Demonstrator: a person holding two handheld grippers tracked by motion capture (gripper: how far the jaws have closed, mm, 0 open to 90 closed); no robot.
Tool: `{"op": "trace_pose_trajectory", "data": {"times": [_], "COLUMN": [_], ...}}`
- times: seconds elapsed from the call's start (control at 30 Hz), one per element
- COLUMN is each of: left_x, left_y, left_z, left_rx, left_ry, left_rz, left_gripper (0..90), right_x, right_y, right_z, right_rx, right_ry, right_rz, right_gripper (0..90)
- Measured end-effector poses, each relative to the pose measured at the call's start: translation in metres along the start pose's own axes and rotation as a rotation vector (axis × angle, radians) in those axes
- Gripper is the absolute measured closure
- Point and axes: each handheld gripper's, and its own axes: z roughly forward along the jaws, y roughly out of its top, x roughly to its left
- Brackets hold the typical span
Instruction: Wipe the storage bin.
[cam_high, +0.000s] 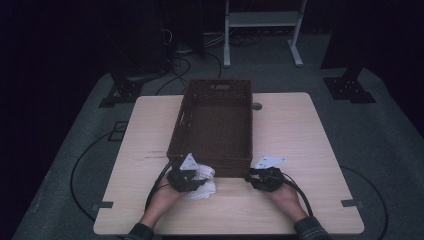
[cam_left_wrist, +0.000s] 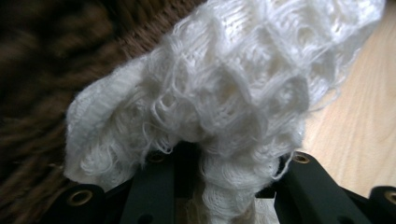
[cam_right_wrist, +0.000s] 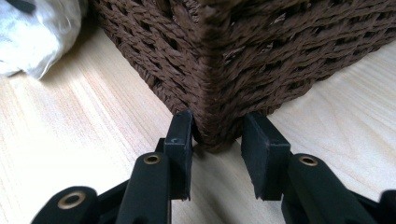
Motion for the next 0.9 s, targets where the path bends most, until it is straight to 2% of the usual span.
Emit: {"op": "trace_pose_trajectory", "data": {"times": [0.1,0.3,0.37,0.4,0.5,0.9], "left_x": [-0.001,-0.003,-0.004,-0.005,-0.006,-0.012], "left_y": [-0.002,0.002,0.005,0.009,0.014,0.032], "left_z": [0.005,-0.002,-0.007,-0.013,-0.021,-0.038], "left_rx": [0.014,-0.001,-0.017,-0.047,-0.083,-0.162], "left_ry": [-0.005,-0.004,-0.003,-0.008,-0.011,-0.017], "left_rz": [-0.006,0.003,0.006,0.004,-0.001,0.017], "left_gripper": [67.3,67.3,67.3,67.3,67.2,67.3], "right_x": [0.000,0.000,0.000,0.000,0.000,0.000], "right_y": [0.000,0.000,0.000,0.000,0.000,0.000], "right_z": [0.000,0.000,0.000,0.000,0.000,0.000], "right_rx": [0.000,0.000,0.000,0.000,0.000,0.000], "right_ry": [0.000,0.001,0.002,0.001,0.002,0.003], "right_rz": [0.002,0.001,0.002,0.002,0.002,0.006], "right_gripper": [63.6,63.6,63.7,63.7,63.7,63.7]}}
